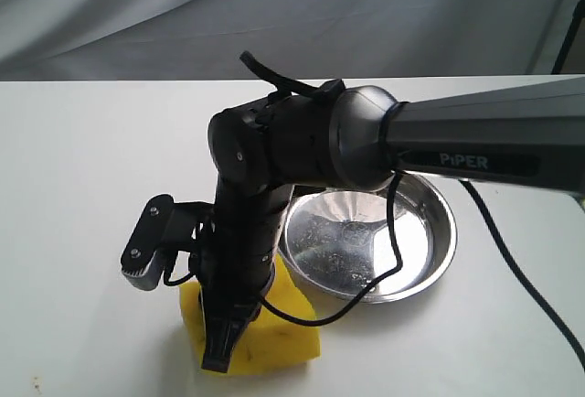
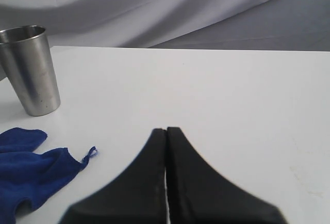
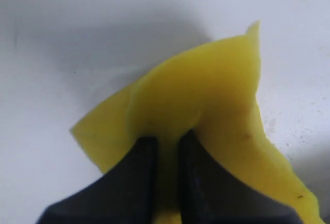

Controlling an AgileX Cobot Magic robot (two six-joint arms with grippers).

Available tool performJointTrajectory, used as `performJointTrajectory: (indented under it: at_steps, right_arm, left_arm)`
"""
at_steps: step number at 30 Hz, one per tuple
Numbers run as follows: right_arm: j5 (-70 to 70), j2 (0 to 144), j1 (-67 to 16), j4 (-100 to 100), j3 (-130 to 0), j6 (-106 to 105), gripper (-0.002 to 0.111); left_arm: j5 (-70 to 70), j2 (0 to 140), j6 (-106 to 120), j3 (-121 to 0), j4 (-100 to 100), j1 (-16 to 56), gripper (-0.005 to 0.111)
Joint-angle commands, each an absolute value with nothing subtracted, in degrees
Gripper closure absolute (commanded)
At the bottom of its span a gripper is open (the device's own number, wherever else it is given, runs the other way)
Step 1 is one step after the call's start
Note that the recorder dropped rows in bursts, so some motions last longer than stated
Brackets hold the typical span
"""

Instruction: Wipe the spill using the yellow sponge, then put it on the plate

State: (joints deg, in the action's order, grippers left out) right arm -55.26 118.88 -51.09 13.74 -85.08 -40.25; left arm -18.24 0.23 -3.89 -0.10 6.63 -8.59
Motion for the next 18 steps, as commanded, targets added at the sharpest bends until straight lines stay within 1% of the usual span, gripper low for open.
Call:
performJointTrajectory:
  at_steps: [1,5,10,15,18]
  right_arm:
    - [-55.0,118.4,-50.9,14.8,-84.5,-40.0,0.108]
    - [-46.1,118.4,-50.9,12.2,-84.5,-40.0,0.108]
    - [-31.5,118.4,-50.9,11.2,-84.5,-41.1,0.108]
    - [-21.4,118.4,-50.9,9.9,-84.5,-45.2,0.108]
    - [-18.5,118.4,-50.6,9.7,-84.5,-44.9,0.108]
  left_arm:
    - [-18.0,0.0,-4.1,0.0,6.6,-8.4,0.107]
    - [-18.0,0.0,-4.1,0.0,6.6,-8.4,0.107]
    - [-18.0,0.0,-4.1,0.0,6.6,-8.4,0.107]
    - [-18.0,0.0,-4.1,0.0,6.6,-8.4,0.107]
    - [-18.0,0.0,-4.1,0.0,6.6,-8.4,0.107]
